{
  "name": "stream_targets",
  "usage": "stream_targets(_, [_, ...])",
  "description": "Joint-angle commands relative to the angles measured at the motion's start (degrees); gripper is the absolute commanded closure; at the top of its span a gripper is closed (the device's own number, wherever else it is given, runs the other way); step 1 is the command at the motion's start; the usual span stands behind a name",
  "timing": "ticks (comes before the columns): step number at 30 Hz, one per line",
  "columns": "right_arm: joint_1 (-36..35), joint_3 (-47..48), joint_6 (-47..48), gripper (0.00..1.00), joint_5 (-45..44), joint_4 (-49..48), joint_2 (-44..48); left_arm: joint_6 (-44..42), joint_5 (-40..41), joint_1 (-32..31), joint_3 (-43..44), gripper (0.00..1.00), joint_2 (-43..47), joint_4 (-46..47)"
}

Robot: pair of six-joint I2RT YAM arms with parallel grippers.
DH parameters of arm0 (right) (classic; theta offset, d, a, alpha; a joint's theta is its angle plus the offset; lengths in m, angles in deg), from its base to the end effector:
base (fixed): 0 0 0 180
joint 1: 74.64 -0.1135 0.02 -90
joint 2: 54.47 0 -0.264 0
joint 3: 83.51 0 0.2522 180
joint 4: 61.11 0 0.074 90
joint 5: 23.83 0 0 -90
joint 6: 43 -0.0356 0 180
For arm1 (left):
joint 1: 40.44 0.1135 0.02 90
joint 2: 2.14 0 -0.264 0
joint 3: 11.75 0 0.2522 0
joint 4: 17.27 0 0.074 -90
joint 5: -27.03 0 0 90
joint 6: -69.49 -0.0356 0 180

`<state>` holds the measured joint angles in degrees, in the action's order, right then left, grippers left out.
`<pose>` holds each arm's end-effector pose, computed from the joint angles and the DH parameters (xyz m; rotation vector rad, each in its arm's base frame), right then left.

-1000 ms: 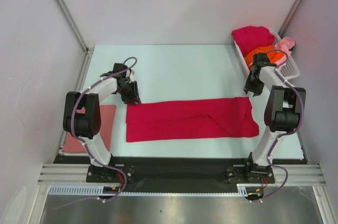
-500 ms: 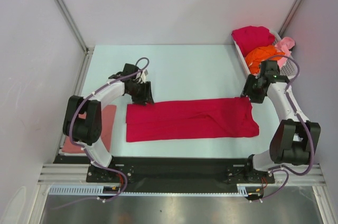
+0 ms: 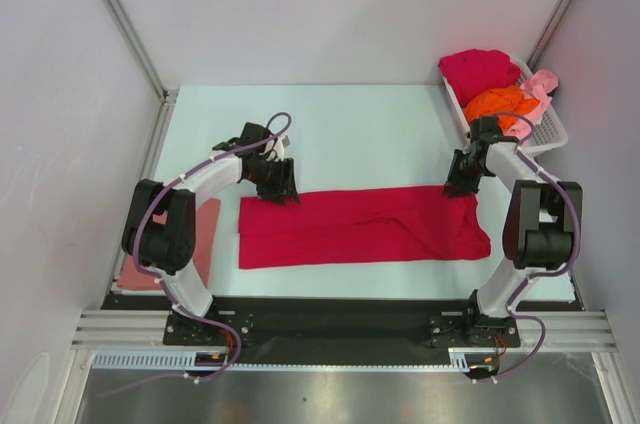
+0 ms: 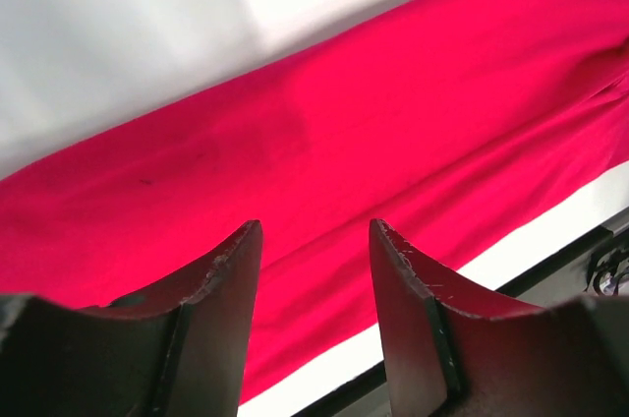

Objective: Fold and stack the t-shirts
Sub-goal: Fold the tshirt

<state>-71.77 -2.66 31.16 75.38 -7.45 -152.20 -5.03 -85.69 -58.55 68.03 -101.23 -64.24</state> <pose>0.3331 -0.0110 0.1990 0.4184 2.7782 0.2792 0.3214 -0.1196 0.1930 0.1808 2.7730 -0.7025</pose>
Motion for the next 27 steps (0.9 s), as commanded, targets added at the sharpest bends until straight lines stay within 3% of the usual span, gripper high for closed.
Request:
stream_targets(1, [-0.5, 4.5, 0.9, 0.72, -0.9, -2.3, -2.8, -0.9, -0.8, 0.1, -0.1, 0.47, 1.0, -0.5])
stream_targets(6, [-0.9, 6.7, 2.3, 0.77, -13.9, -2.7, -7.3, -1.1, -0.3, 0.1, -0.9, 0.47, 0.5, -0.9])
stream_targets(15, [1.7, 8.2, 3.8, 0.77, -17.6, -3.3, -10.4, -1.0, 1.5, 0.7, -3.7, 0.48, 1.9, -0.1])
stream_targets(21, [-0.1, 10.5, 2.9, 0.59, -20.7, 3.3, -3.5, -1.7, 3.6, 0.7, -2.2, 0.41, 2.1, -0.3])
stream_targets(24, [-1.8, 8.5, 2.7, 0.53, -18.4, 5.6, 1.8, -1.5, 2.7, 0.7, -0.8, 0.41, 0.9, -0.4])
stream_targets(27, [-5.3, 5.5, 5.8, 0.5, -9.8, 5.2, 6.1, -1.2, 2.1, 0.6, -0.3, 0.43, 0.3, -0.1])
